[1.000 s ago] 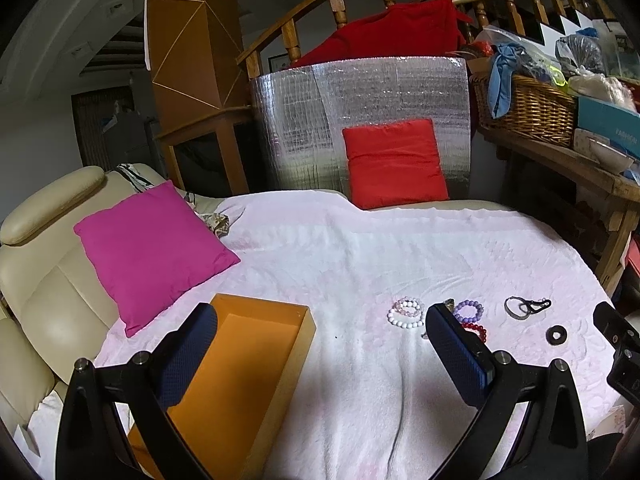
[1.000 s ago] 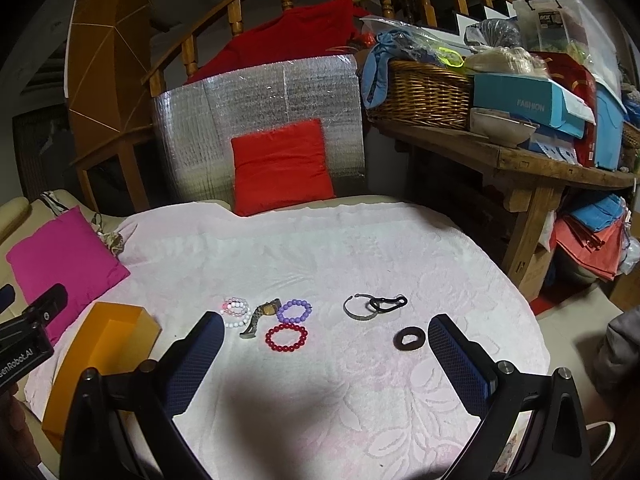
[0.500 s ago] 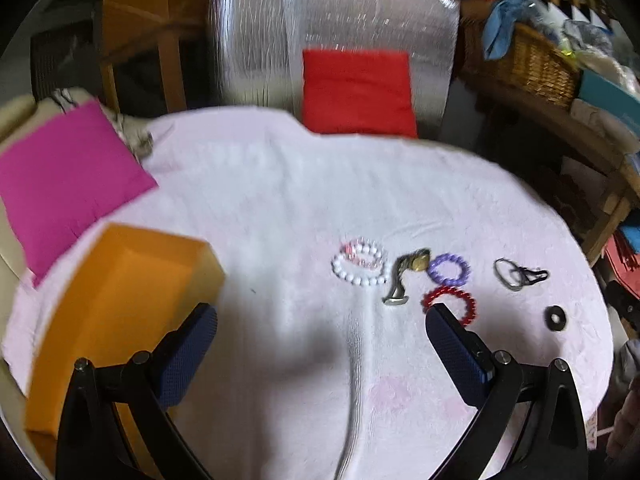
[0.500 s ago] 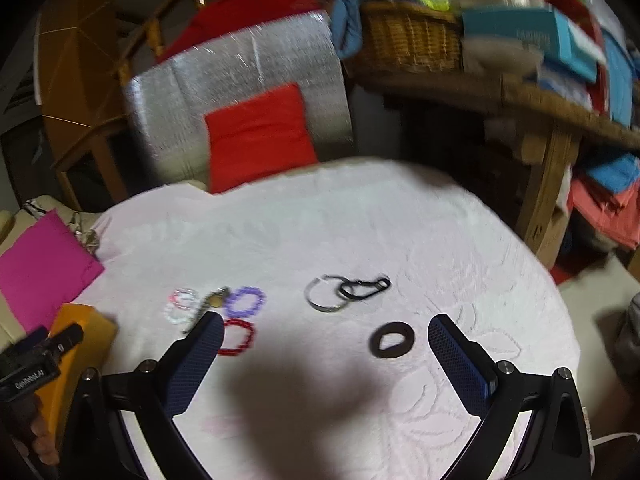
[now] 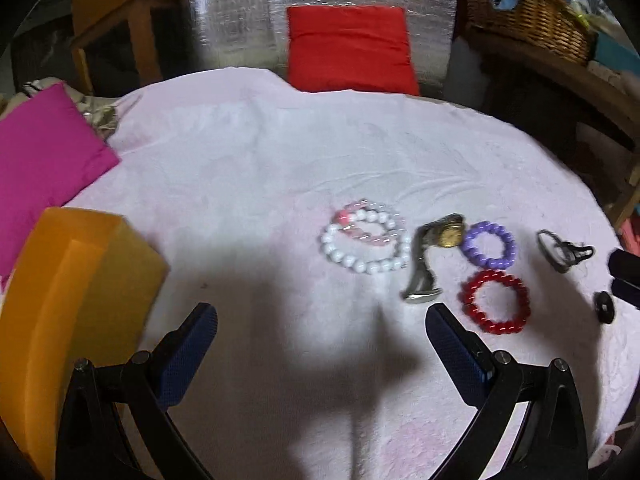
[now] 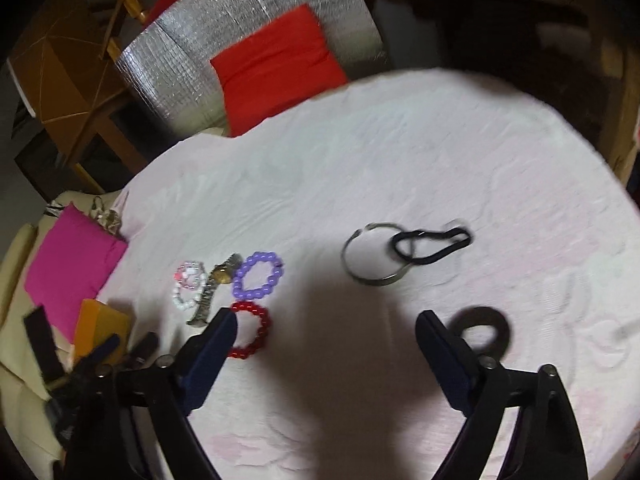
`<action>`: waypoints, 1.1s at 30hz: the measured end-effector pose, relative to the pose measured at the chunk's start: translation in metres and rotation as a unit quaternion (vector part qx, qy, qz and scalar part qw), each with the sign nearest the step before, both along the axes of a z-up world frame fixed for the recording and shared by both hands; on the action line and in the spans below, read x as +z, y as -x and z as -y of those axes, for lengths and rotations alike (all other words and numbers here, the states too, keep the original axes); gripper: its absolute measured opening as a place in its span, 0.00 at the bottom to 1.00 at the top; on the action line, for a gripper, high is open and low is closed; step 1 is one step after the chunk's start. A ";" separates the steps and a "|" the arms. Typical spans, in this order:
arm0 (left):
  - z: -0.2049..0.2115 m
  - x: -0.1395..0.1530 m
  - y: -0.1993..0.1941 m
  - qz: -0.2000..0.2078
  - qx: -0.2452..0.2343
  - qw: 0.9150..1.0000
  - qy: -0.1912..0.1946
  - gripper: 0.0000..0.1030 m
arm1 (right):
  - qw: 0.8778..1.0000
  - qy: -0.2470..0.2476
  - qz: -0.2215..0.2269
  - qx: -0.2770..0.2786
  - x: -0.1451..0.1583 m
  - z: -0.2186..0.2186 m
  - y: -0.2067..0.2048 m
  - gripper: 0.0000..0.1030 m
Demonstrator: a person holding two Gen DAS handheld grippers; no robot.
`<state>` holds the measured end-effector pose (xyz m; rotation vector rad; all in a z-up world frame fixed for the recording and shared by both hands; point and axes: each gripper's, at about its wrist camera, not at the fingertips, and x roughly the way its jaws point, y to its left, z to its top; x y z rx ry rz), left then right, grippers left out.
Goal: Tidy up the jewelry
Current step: 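Grasp the gold watch with left tool while right tool grasps black keychain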
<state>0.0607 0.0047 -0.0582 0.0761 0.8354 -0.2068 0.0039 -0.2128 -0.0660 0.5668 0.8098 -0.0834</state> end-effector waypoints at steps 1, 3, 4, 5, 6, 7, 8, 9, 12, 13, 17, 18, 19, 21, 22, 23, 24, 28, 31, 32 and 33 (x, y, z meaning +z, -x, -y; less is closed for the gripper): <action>0.002 0.002 0.000 0.007 -0.009 1.000 0.004 1.00 | 1.000 -0.006 0.000 -0.006 -0.001 0.003 -0.001 0.88; 0.012 0.007 -0.002 0.022 -0.039 0.999 0.012 0.99 | 1.000 -0.018 -0.001 -0.026 -0.002 0.013 0.001 0.87; 0.017 0.009 -0.004 0.027 -0.051 0.998 0.014 0.96 | 0.999 -0.023 -0.001 -0.036 -0.002 0.018 0.004 0.86; 0.025 0.012 -0.007 0.036 -0.068 0.997 0.012 0.93 | 0.999 -0.027 -0.001 -0.041 -0.001 0.025 0.006 0.85; 0.034 0.015 -0.010 0.046 -0.088 0.995 0.005 0.88 | 0.998 -0.036 -0.003 -0.049 -0.003 0.033 0.009 0.83; 0.040 0.015 -0.014 0.053 -0.102 0.993 0.000 0.86 | 0.997 -0.043 -0.006 -0.056 -0.005 0.039 0.010 0.82; 0.049 0.017 -0.018 0.061 -0.122 0.991 -0.006 0.86 | 0.997 -0.051 -0.008 -0.064 -0.006 0.046 0.011 0.81; 0.059 0.017 -0.023 0.067 -0.147 0.987 -0.013 0.85 | 0.995 -0.061 -0.011 -0.074 -0.009 0.055 0.014 0.80; 0.079 0.011 -0.036 0.063 -0.192 0.979 -0.028 0.70 | 0.990 -0.103 -0.016 -0.100 -0.017 0.081 0.022 0.76; 0.084 0.007 -0.042 0.053 -0.210 0.976 -0.030 0.61 | 0.988 -0.113 -0.017 -0.104 -0.020 0.087 0.023 0.73; 0.085 -0.006 -0.055 0.008 -0.240 0.971 -0.013 0.32 | 0.981 -0.155 -0.016 -0.116 -0.027 0.109 0.020 0.59; 0.085 -0.009 -0.057 -0.001 -0.245 0.970 -0.008 0.28 | 0.979 -0.165 -0.016 -0.119 -0.029 0.114 0.019 0.59; 0.083 -0.010 -0.057 -0.004 -0.250 0.968 -0.005 0.28 | 0.977 -0.174 -0.016 -0.119 -0.031 0.118 0.016 0.59; 0.081 -0.009 -0.056 -0.006 -0.263 0.965 0.000 0.26 | 0.976 -0.185 -0.016 -0.115 -0.033 0.121 0.010 0.59; 0.081 -0.009 -0.056 -0.009 -0.266 0.964 0.000 0.26 | 0.975 -0.191 -0.018 -0.112 -0.034 0.121 0.006 0.59; 0.080 -0.008 -0.056 -0.011 -0.267 0.964 0.001 0.26 | 0.975 -0.194 -0.020 -0.111 -0.035 0.121 0.004 0.59; 0.080 -0.008 -0.057 -0.014 -0.268 0.963 0.004 0.26 | 0.974 -0.195 -0.025 -0.110 -0.037 0.120 0.001 0.59; 0.079 -0.010 -0.056 -0.020 -0.272 0.962 0.014 0.25 | 0.973 -0.183 -0.051 -0.131 -0.044 0.120 -0.013 0.59; 0.077 -0.009 -0.054 -0.022 -0.276 0.961 0.018 0.25 | 0.969 -0.182 -0.059 -0.155 -0.049 0.122 -0.021 0.59; 0.080 -0.010 -0.054 -0.022 -0.277 0.960 0.018 0.25 | 0.969 -0.178 -0.056 -0.160 -0.048 0.120 -0.025 0.59; 0.081 -0.010 -0.053 -0.022 -0.279 0.960 0.019 0.25 | 0.970 -0.171 -0.056 -0.163 -0.048 0.120 -0.029 0.57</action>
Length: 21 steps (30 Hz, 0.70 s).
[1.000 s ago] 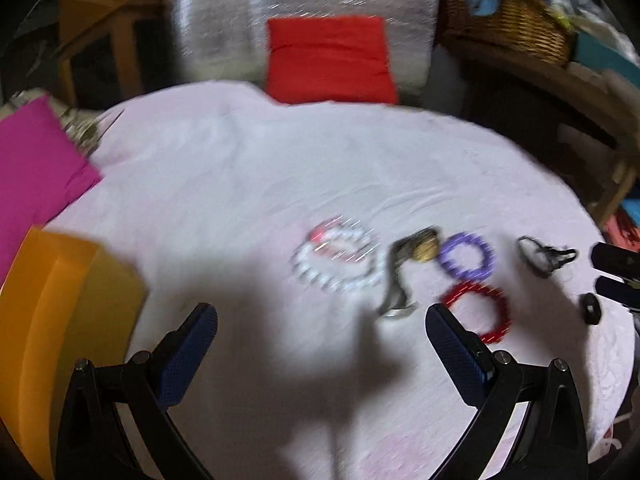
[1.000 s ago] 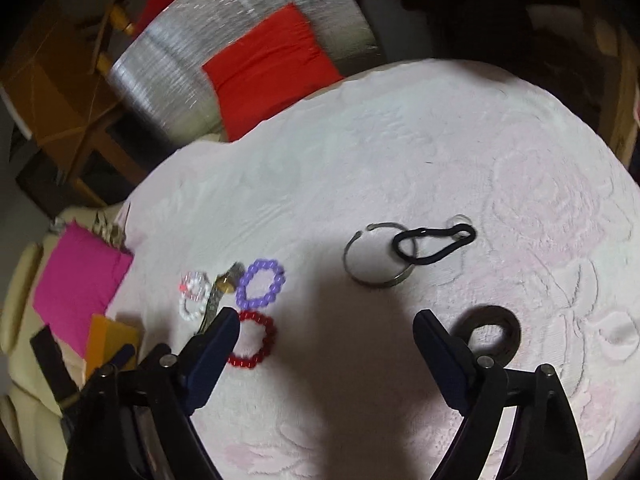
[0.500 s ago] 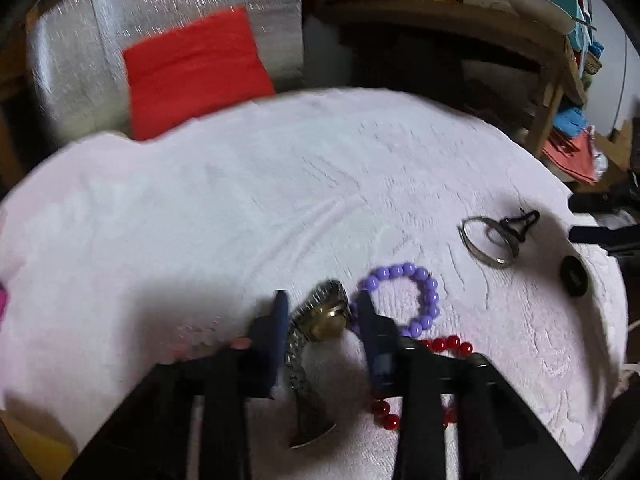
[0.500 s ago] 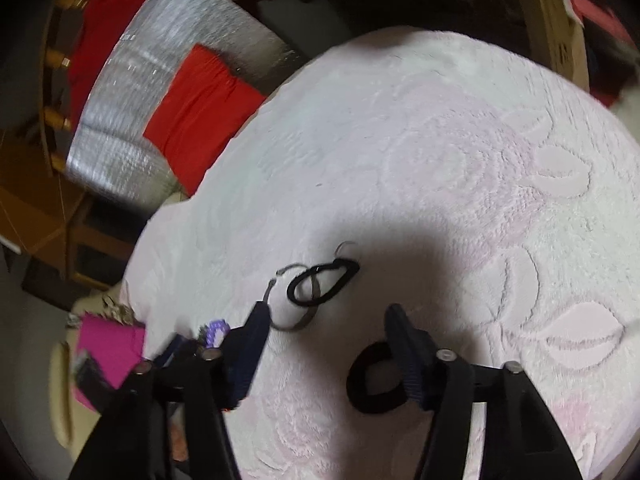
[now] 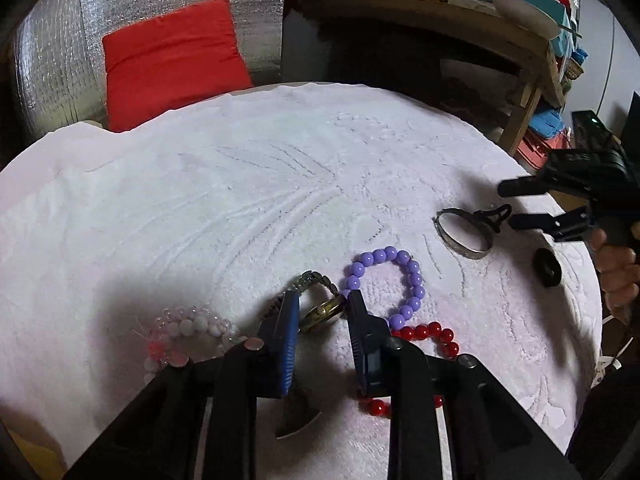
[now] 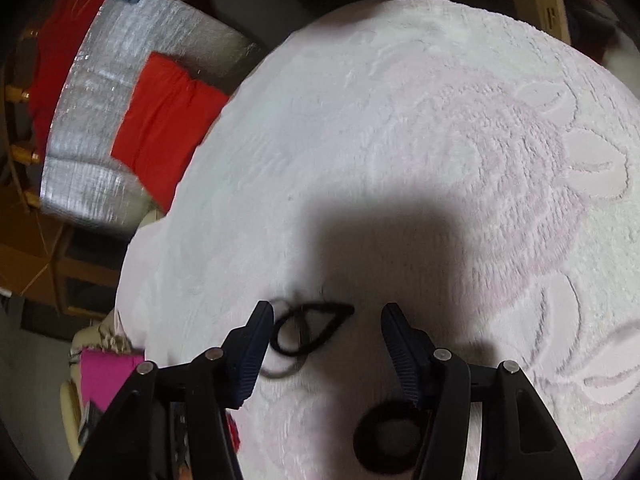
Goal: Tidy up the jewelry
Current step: 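Grasp the gold watch with left tool while right tool grasps black keychain, then lift the watch with the left tool while the right tool lifts the keychain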
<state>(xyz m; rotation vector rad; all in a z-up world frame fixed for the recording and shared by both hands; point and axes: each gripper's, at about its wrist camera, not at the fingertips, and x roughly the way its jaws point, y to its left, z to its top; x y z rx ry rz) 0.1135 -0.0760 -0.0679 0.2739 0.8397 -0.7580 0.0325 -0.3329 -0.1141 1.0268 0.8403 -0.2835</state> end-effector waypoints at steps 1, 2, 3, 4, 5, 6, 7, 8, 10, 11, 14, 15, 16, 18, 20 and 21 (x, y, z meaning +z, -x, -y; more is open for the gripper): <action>-0.001 0.001 0.001 0.000 -0.002 1.000 0.001 0.25 | 1.000 0.010 -0.005 -0.002 0.000 -0.001 -0.004 0.51; -0.001 0.001 0.002 -0.002 -0.003 1.000 0.002 0.25 | 1.000 0.015 -0.009 -0.004 -0.001 -0.002 -0.009 0.45; -0.003 0.002 0.002 -0.005 -0.005 1.000 0.006 0.25 | 1.000 0.021 -0.015 -0.006 -0.001 -0.003 -0.013 0.37; -0.003 0.002 0.003 -0.006 -0.005 1.000 0.008 0.25 | 0.999 0.029 -0.021 -0.007 -0.001 -0.006 -0.016 0.29; -0.004 0.003 0.003 -0.006 -0.006 1.000 0.009 0.25 | 0.999 0.036 -0.026 -0.005 0.000 -0.008 -0.017 0.27; -0.005 0.004 0.004 -0.006 -0.006 1.000 0.009 0.25 | 0.999 0.043 -0.030 -0.002 0.001 -0.010 -0.019 0.19; -0.006 0.005 0.004 -0.006 -0.007 1.000 0.010 0.24 | 0.998 0.050 -0.031 -0.001 0.002 -0.013 -0.020 0.19; -0.007 0.006 0.005 -0.007 -0.007 1.000 0.014 0.24 | 0.998 0.056 -0.031 -0.001 0.003 -0.014 -0.019 0.19; -0.010 0.008 0.005 -0.012 -0.008 1.000 0.020 0.09 | 0.997 0.067 -0.027 0.002 0.007 -0.019 -0.020 0.19; -0.012 0.010 0.005 -0.016 -0.006 1.000 0.024 0.09 | 0.997 0.068 -0.022 0.002 0.009 -0.021 -0.020 0.19; -0.016 0.015 0.008 -0.012 -0.003 1.000 0.027 0.09 | 0.997 0.079 0.002 0.002 0.021 -0.022 -0.013 0.19; -0.017 0.017 0.010 -0.010 -0.003 1.000 0.028 0.09 | 0.996 0.084 0.012 0.000 0.026 -0.023 -0.011 0.19; -0.018 0.020 0.012 -0.008 -0.003 1.000 0.030 0.09 | 0.996 0.088 0.022 0.000 0.031 -0.025 -0.008 0.19; -0.021 0.024 0.018 -0.003 -0.001 1.000 0.031 0.09 | 0.995 0.093 0.040 0.001 0.039 -0.030 -0.003 0.19; -0.027 0.029 0.023 0.003 0.005 0.999 0.034 0.09 | 0.993 0.100 0.057 0.000 0.047 -0.036 0.004 0.19; -0.030 0.032 0.026 0.006 0.007 0.999 0.036 0.09 | 0.993 0.101 0.064 0.001 0.050 -0.037 0.008 0.19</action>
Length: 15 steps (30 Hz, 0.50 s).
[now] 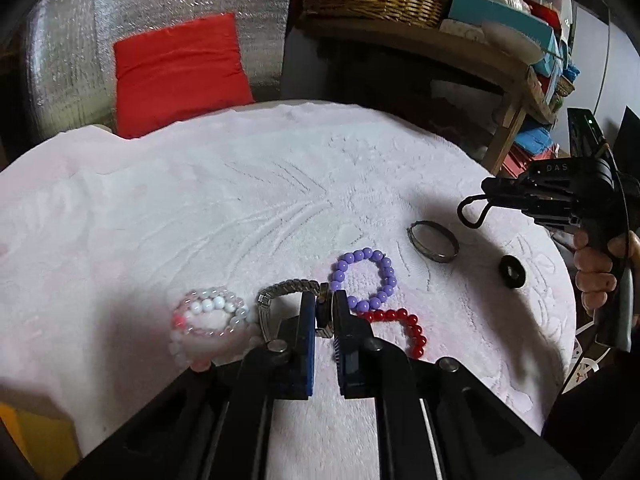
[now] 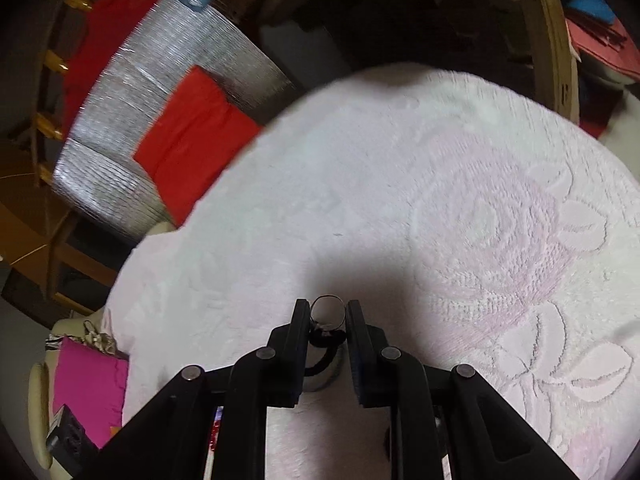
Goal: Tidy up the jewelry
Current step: 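Lift the watch with the left tool while the right tool lifts the keychain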
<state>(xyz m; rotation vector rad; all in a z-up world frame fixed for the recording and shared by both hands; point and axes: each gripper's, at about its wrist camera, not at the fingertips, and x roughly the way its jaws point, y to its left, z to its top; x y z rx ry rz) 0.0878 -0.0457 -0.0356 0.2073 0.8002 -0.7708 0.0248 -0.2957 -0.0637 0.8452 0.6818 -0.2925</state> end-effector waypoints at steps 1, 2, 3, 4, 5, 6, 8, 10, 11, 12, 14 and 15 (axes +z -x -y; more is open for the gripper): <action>-0.005 0.004 0.003 0.003 0.004 1.000 0.005 0.08 | 1.000 0.002 0.010 0.002 0.004 -0.003 0.002 0.19; -0.010 0.009 0.004 0.004 0.011 1.000 0.013 0.08 | 1.000 0.002 0.016 0.004 0.007 -0.006 0.004 0.19; -0.015 0.013 0.005 0.003 0.015 1.000 0.020 0.08 | 1.000 0.002 0.023 0.007 0.010 -0.009 0.005 0.19; -0.022 0.019 0.007 0.003 0.022 0.999 0.034 0.08 | 0.999 0.002 0.031 0.011 0.013 -0.012 0.007 0.19; -0.027 0.023 0.009 0.004 0.026 0.999 0.043 0.08 | 0.999 0.002 0.037 0.015 0.016 -0.015 0.012 0.19; -0.033 0.029 0.012 0.009 0.030 0.998 0.053 0.08 | 0.999 0.002 0.042 0.018 0.018 -0.019 0.012 0.19; -0.043 0.042 0.020 0.024 0.036 0.997 0.070 0.08 | 0.998 0.006 0.054 0.029 0.025 -0.028 0.011 0.19; -0.057 0.057 0.028 0.033 0.045 0.994 0.097 0.01 | 0.997 0.009 0.065 0.040 0.031 -0.039 0.011 0.19; -0.064 0.067 0.033 0.041 0.049 0.992 0.113 0.01 | 0.996 0.010 0.070 0.047 0.034 -0.045 0.010 0.19; -0.070 0.074 0.039 0.050 0.053 0.990 0.122 0.01 | 0.996 0.011 0.076 0.055 0.037 -0.053 0.009 0.19; -0.087 0.094 0.054 0.078 0.065 0.985 0.143 0.01 | 0.994 0.011 0.084 0.071 0.042 -0.067 0.007 0.19; -0.095 0.102 0.061 0.087 0.071 0.982 0.153 0.01 | 0.993 0.013 0.088 0.080 0.045 -0.076 0.004 0.19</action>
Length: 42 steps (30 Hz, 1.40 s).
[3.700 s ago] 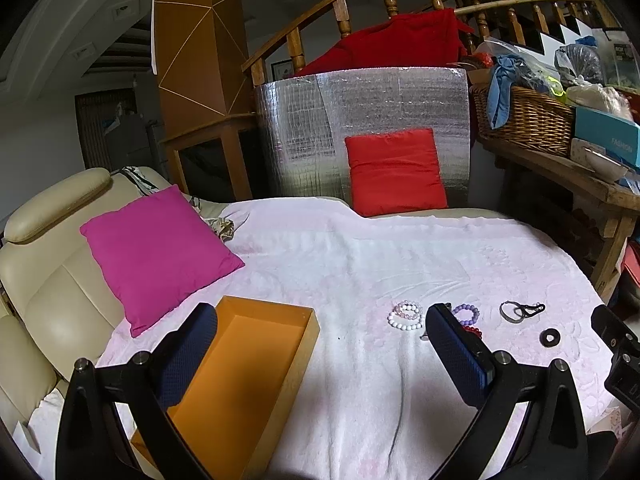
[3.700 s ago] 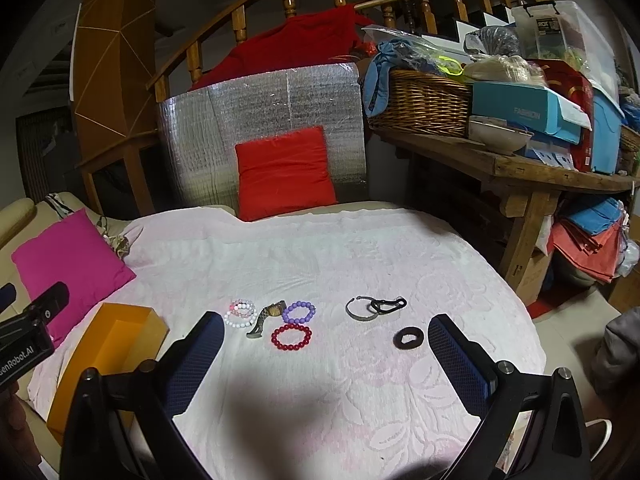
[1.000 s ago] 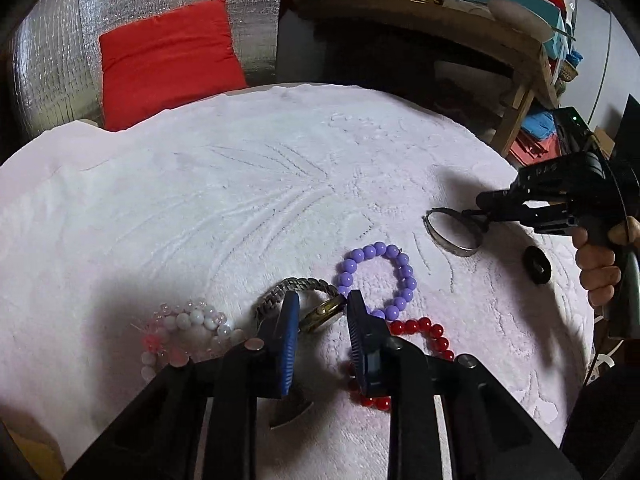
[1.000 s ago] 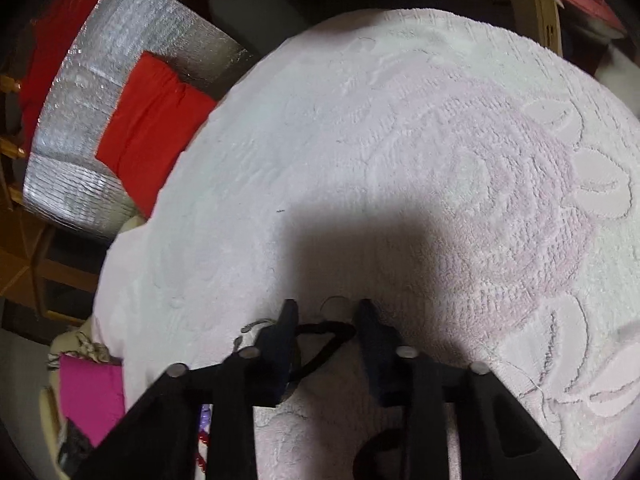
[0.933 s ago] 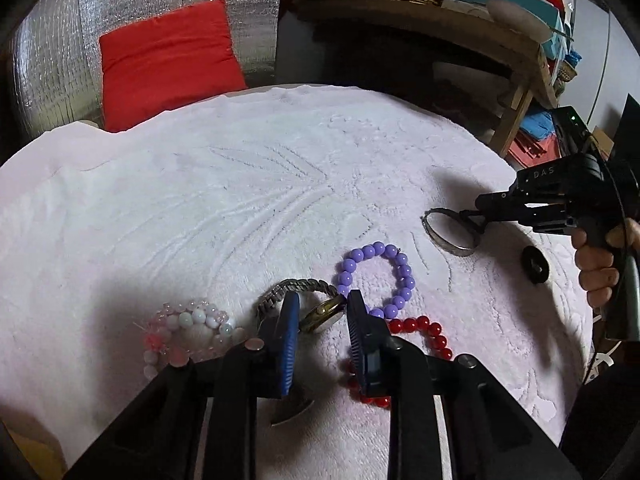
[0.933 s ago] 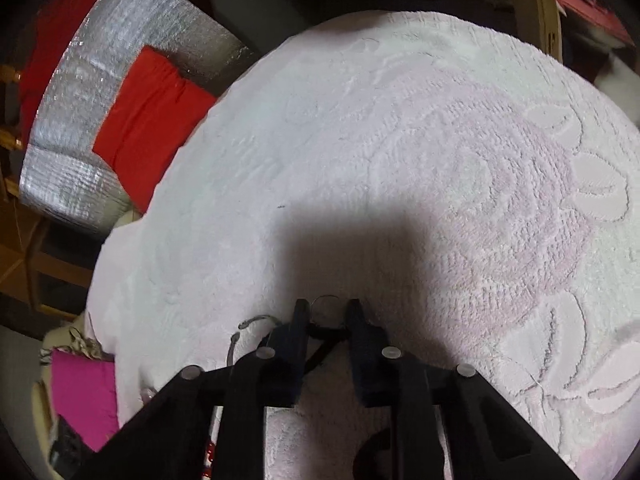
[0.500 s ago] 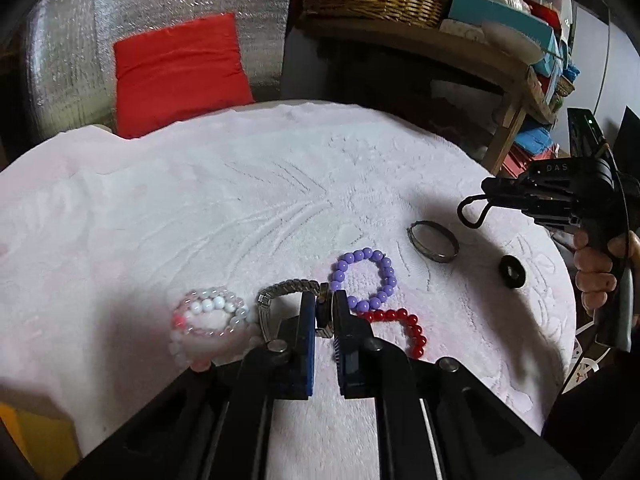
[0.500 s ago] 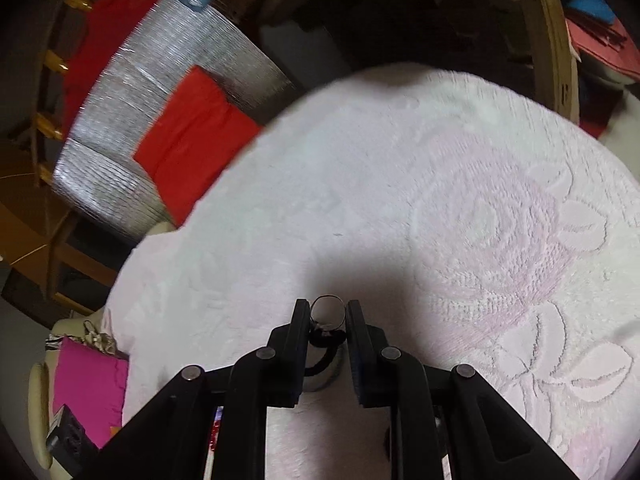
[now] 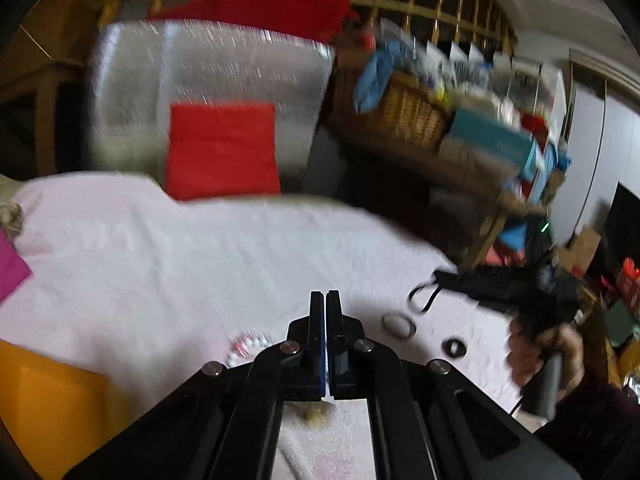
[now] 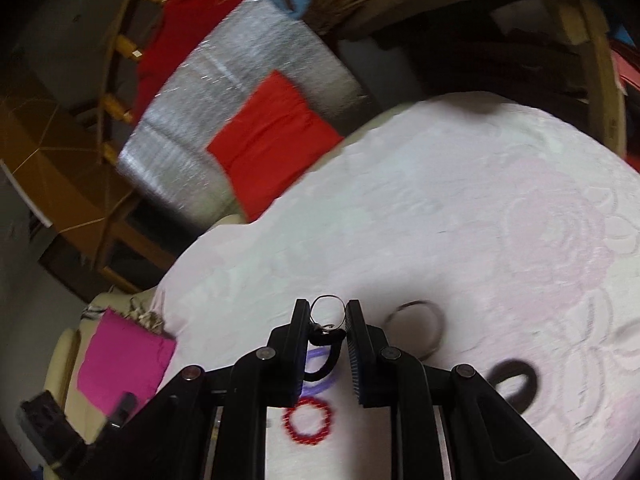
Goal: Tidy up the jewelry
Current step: 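Lift the watch with the left tool while the right tool lifts the keychain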
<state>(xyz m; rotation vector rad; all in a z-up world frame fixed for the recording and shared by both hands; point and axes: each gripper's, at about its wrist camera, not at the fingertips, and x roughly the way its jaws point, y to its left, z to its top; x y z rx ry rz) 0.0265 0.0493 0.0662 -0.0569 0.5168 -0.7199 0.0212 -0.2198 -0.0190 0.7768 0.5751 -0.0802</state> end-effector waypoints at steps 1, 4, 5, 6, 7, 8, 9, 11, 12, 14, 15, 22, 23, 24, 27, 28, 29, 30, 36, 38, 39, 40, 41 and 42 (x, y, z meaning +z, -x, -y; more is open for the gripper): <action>-0.010 0.008 0.009 0.008 0.006 1.000 0.010 0.01 | 1.000 0.001 0.003 0.009 0.003 -0.009 -0.003 0.19; -0.018 0.010 0.029 0.029 0.007 0.999 -0.015 0.01 | 1.000 0.003 0.009 0.027 0.006 -0.034 -0.007 0.19; -0.018 0.006 0.031 0.027 0.007 0.999 -0.031 0.01 | 0.999 0.005 0.009 0.030 0.005 -0.040 -0.009 0.19; -0.016 -0.004 0.031 0.012 0.014 0.999 -0.044 0.04 | 0.999 0.009 0.009 0.033 0.005 -0.046 -0.011 0.19; -0.013 -0.014 0.027 -0.015 0.017 0.998 -0.051 0.16 | 0.999 0.012 0.007 0.035 0.004 -0.050 -0.012 0.19; -0.006 -0.027 0.021 -0.049 0.016 0.997 -0.063 0.24 | 0.999 0.015 0.005 0.036 0.003 -0.052 -0.011 0.19; -0.001 -0.038 0.020 -0.068 0.018 0.995 -0.071 0.39 | 0.999 0.018 0.004 0.035 0.002 -0.054 -0.010 0.19; 0.015 -0.062 0.013 -0.112 0.033 0.989 -0.090 0.48 | 0.999 0.024 0.001 0.029 0.002 -0.052 -0.008 0.19; 0.024 -0.072 0.011 -0.132 0.031 0.986 -0.097 0.48 | 0.999 0.026 0.001 0.024 0.003 -0.049 -0.006 0.19; 0.042 -0.087 0.008 -0.157 0.031 0.981 -0.110 0.49 | 0.999 0.029 0.003 0.013 0.006 -0.042 -0.003 0.19; 0.052 -0.093 0.007 -0.165 0.031 0.978 -0.124 0.49 | 0.999 0.031 0.004 0.007 0.007 -0.038 -0.001 0.19; 0.085 -0.154 0.031 -0.201 0.041 0.953 -0.221 0.60 | 0.999 0.031 -0.006 -0.009 0.005 -0.012 0.002 0.19; 0.084 -0.154 0.035 -0.187 0.045 0.957 -0.219 0.59 | 0.999 0.031 -0.006 -0.010 0.006 -0.011 0.002 0.19; 0.085 -0.153 0.038 -0.182 0.044 0.958 -0.215 0.47 | 0.999 0.031 -0.006 -0.009 0.006 -0.009 0.002 0.19; 0.083 -0.152 0.037 -0.181 0.031 0.962 -0.202 0.19 | 1.000 0.028 -0.004 -0.008 0.007 -0.009 0.003 0.19; 0.081 -0.151 0.036 -0.182 0.031 0.963 -0.196 0.09 | 1.000 0.028 -0.003 -0.006 0.008 -0.010 0.003 0.19; 0.079 -0.147 0.036 -0.179 0.027 0.966 -0.186 0.05 | 1.000 0.029 -0.002 -0.003 0.008 -0.011 0.003 0.19; 0.078 -0.140 0.037 -0.169 0.028 0.969 -0.178 0.03 | 1.000 0.031 -0.001 0.001 0.009 -0.014 0.003 0.19; 0.045 -0.092 0.041 -0.121 0.053 0.983 -0.126 0.03 | 0.998 0.041 0.014 0.042 0.016 -0.043 -0.004 0.19; 0.024 -0.067 0.046 -0.094 0.070 0.987 -0.105 0.03 | 0.997 0.044 0.021 0.058 0.019 -0.055 -0.007 0.19; 0.020 -0.059 0.047 -0.088 0.078 0.988 -0.099 0.03 | 0.996 0.045 0.027 0.069 0.021 -0.065 -0.010 0.19; 0.012 -0.048 0.048 -0.079 0.087 0.989 -0.089 0.03 | 0.995 0.045 0.033 0.080 0.022 -0.075 -0.012 0.19; -0.004 -0.032 0.052 -0.062 0.100 0.990 -0.077 0.03 | 0.994 0.046 0.036 0.089 0.023 -0.083 -0.015 0.19; -0.011 -0.020 0.052 -0.051 0.110 0.990 -0.072 0.03 | 0.993 0.044 0.041 0.102 0.024 -0.094 -0.017 0.19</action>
